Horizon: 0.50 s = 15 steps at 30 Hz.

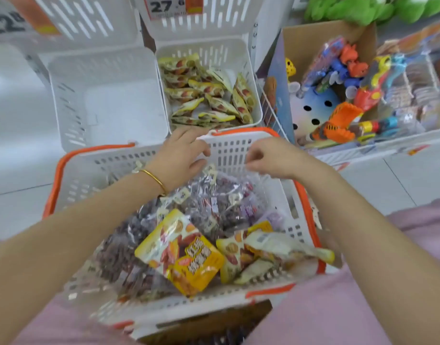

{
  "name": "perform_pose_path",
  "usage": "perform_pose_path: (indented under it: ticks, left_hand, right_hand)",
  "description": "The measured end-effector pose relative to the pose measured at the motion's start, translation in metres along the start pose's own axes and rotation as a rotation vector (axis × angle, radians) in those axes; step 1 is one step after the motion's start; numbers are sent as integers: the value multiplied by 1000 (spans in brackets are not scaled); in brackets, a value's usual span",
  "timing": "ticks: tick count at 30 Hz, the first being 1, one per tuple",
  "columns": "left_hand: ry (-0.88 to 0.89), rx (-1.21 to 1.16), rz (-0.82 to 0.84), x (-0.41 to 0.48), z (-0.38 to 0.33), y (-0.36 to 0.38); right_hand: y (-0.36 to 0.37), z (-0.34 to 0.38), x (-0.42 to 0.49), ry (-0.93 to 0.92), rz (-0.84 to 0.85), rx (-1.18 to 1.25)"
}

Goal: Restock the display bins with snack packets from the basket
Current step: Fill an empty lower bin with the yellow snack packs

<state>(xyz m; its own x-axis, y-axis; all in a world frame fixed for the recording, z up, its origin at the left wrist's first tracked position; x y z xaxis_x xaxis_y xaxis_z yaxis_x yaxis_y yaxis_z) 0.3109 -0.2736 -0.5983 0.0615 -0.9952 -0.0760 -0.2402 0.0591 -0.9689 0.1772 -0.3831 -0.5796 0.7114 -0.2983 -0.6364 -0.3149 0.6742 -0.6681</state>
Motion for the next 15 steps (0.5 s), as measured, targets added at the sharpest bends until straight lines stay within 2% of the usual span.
perform_pose_path:
  ticks: [2, 3, 5, 7, 9, 12, 15]
  left_hand:
    - [54, -54, 141, -17, -16, 10]
    - [88, -81, 241, -25, -25, 16]
    - [129, -9, 492, -42, -38, 32]
    - [165, 111, 661, -56, -42, 45]
    - [158, 197, 748, -67, -42, 53]
    - [119, 319, 780, -75, -42, 56]
    - [72, 352, 746, -76, -42, 56]
  right_hand:
    - [42, 13, -28, 25, 393, -79]
    - [60, 13, -40, 60, 533, -146]
    - [87, 7, -57, 127, 675, -243]
    - [104, 2, -63, 183, 698, -282]
    - [112, 2, -63, 218, 697, -388]
    - [108, 12, -61, 204, 618, -578]
    - [92, 28, -62, 119, 503, -587]
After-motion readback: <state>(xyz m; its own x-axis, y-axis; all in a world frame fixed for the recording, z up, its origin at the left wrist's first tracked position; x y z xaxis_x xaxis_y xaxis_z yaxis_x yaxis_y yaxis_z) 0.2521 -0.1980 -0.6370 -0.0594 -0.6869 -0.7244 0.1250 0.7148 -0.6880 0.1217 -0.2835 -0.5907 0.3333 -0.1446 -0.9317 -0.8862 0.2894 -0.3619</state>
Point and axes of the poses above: each hand's wrist, its own x-axis towards the middle knuckle, its own y-axis out of the palm, z = x × y, the point moved 6 cm from there along x, towards the middle knuckle, and after that the axes turned 14 degrees about z, right-handed, at the moved point
